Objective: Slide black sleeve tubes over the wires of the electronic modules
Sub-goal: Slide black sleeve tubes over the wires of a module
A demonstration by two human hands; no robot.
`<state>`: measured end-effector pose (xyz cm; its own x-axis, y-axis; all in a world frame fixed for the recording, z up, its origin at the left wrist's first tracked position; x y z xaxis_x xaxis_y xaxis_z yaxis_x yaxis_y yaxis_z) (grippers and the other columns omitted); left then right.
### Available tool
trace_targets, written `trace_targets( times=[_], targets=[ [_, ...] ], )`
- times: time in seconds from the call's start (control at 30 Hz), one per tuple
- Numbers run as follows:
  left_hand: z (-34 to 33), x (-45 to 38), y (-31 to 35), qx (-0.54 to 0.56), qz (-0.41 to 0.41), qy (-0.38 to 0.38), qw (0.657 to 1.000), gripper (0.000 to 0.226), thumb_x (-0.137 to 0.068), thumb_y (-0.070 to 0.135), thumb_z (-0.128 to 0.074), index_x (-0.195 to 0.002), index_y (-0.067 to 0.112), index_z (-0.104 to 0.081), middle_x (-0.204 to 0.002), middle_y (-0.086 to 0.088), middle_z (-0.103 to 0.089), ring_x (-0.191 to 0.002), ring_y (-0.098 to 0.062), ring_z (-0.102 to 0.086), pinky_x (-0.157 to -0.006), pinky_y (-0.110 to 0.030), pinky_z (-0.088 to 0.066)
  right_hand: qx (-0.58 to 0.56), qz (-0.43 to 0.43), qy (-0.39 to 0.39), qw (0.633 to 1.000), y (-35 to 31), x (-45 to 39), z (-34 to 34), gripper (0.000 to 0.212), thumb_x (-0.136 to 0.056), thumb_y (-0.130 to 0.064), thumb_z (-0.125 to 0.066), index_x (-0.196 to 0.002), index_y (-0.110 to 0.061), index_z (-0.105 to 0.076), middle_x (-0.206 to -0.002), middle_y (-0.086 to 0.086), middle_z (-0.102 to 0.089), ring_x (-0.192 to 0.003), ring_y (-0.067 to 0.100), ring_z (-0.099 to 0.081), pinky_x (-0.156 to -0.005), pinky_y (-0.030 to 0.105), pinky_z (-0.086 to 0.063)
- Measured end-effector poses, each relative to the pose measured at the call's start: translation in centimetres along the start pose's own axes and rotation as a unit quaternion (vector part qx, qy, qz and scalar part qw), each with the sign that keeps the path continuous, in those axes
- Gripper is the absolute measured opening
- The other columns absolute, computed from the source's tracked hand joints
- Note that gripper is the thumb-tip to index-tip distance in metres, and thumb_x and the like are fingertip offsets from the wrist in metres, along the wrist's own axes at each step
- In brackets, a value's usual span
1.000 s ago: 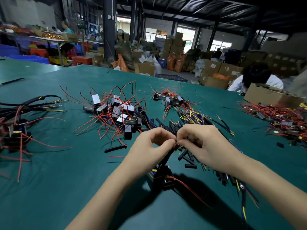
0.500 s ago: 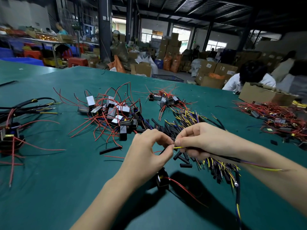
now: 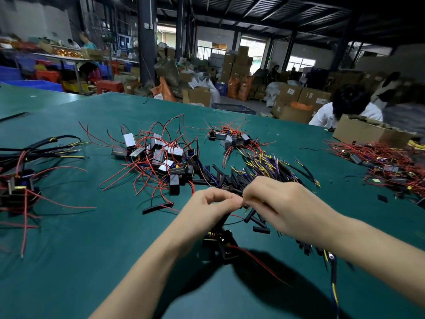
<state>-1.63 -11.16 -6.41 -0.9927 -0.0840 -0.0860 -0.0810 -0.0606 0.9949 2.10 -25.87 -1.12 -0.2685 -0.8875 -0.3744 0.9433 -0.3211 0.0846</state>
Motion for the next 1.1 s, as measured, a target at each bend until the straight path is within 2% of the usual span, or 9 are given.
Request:
trace_targets(
  times=[0.1, 0.17, 0.27, 0.53, 0.7, 0.8, 0.9, 1.0, 1.1],
  targets=[
    [0.1, -0.1, 0.2, -0.051, -0.063, 0.058, 0.995, 0.007, -0.082, 0.025, -0.070, -0.076, 0.027, -0.069, -0.092, 0.010, -0.063, -0.089, 0.005, -0.057, -0.087, -0.021, -0.036, -0.322, -0.228, 0.013, 0.919, 1.3, 0.0, -0.4, 0.007, -0.087, -0.013, -0.067, -0.085, -0.017, -0.062, -0.070, -0.009, -0.060, -0.051, 0.001, -0.049, -0.049, 0.009, -0.036],
    [-0.3, 0.1, 0.3, -0.102, -0.105, 0.079, 0.986, 0.010, -0.082, 0.027, -0.071, -0.073, 0.032, -0.069, -0.093, 0.011, -0.059, -0.099, 0.002, -0.055, -0.101, -0.032, -0.032, -0.387, -0.321, -0.039, 0.864, 2.3, 0.4, -0.4, 0.005, -0.086, -0.017, -0.068, -0.083, -0.018, -0.064, -0.068, -0.006, -0.061, -0.048, 0.003, -0.045, -0.044, 0.011, -0.034],
    [-1.1, 0.6, 0.4, -0.138, -0.154, 0.117, 0.971, 0.014, -0.081, 0.026, -0.072, -0.071, 0.033, -0.068, -0.091, 0.012, -0.055, -0.104, 0.000, -0.050, -0.107, -0.045, -0.028, -0.448, -0.375, -0.126, 0.802, 2.7, 0.6, 0.0, 0.003, -0.089, -0.016, -0.065, -0.085, -0.015, -0.065, -0.062, -0.007, -0.054, -0.045, 0.007, -0.036, -0.039, 0.013, -0.028],
    [-1.5, 0.9, 1.0, -0.184, -0.283, 0.202, 0.919, 0.005, -0.075, 0.026, -0.070, -0.072, 0.029, -0.066, -0.087, 0.012, -0.054, -0.096, -0.003, -0.052, -0.091, -0.044, -0.035, -0.559, -0.448, -0.194, 0.670, 2.3, 0.5, 0.3, 0.029, -0.081, -0.040, -0.063, -0.071, -0.013, -0.072, -0.075, 0.003, -0.064, -0.040, 0.003, -0.030, -0.034, 0.012, -0.022],
    [-1.4, 1.0, 0.8, -0.229, -0.300, 0.210, 0.902, 0.003, -0.076, 0.029, -0.071, -0.075, 0.027, -0.068, -0.091, 0.014, -0.053, -0.099, 0.002, -0.048, -0.088, -0.024, -0.022, -0.560, -0.430, -0.176, 0.686, 2.2, 0.3, 0.5, 0.023, -0.070, -0.034, -0.070, -0.083, -0.015, -0.066, -0.071, 0.003, -0.063, -0.039, 0.004, -0.028, -0.035, 0.011, -0.020],
    [-1.4, 1.0, 0.8, -0.246, -0.312, 0.213, 0.893, 0.003, -0.076, 0.029, -0.071, -0.076, 0.028, -0.069, -0.091, 0.014, -0.052, -0.099, 0.003, -0.046, -0.087, -0.023, -0.020, -0.554, -0.426, -0.177, 0.693, 2.6, 0.5, 0.3, 0.032, -0.065, -0.032, -0.073, -0.088, -0.012, -0.063, -0.072, 0.003, -0.064, -0.040, 0.004, -0.029, -0.036, 0.012, -0.020],
    [-1.5, 1.0, 0.7, -0.265, -0.320, 0.203, 0.886, 0.002, -0.077, 0.030, -0.070, -0.077, 0.028, -0.070, -0.091, 0.014, -0.052, -0.099, 0.000, -0.047, -0.087, -0.026, -0.020, -0.522, -0.420, -0.187, 0.718, 2.6, 0.6, 0.3, 0.012, -0.074, -0.023, -0.073, -0.077, -0.015, -0.066, -0.071, 0.002, -0.065, -0.041, 0.006, -0.032, -0.037, 0.013, -0.021],
    [-1.8, 0.9, 0.5, -0.271, -0.303, 0.185, 0.895, 0.002, -0.077, 0.031, -0.069, -0.074, 0.030, -0.070, -0.090, 0.013, -0.053, -0.101, -0.001, -0.046, -0.087, -0.028, -0.020, -0.418, -0.393, -0.189, 0.797, 2.7, 0.5, 0.7, 0.012, -0.084, -0.020, -0.068, -0.073, -0.016, -0.066, -0.067, -0.001, -0.067, -0.040, 0.007, -0.038, -0.037, 0.015, -0.027],
    [-2.3, 0.7, 0.3, -0.271, -0.268, 0.169, 0.909, 0.005, -0.075, 0.032, -0.069, -0.070, 0.031, -0.070, -0.088, 0.012, -0.053, -0.102, -0.002, -0.045, -0.087, -0.027, -0.018, -0.182, -0.312, -0.179, 0.915, 2.1, -0.1, 1.4, 0.013, -0.083, -0.026, -0.066, -0.070, -0.021, -0.065, -0.067, -0.007, -0.066, -0.054, 0.004, -0.050, -0.052, 0.018, -0.043]
  ],
)
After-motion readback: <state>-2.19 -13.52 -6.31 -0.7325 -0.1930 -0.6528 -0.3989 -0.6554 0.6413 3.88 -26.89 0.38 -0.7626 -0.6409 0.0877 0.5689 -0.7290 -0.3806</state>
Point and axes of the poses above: each hand's wrist, its own x-axis away from the middle knuckle, its own z-axis out of the back of the hand, y = z × x, the point moved 3 cm from there along -x, towards the middle knuckle
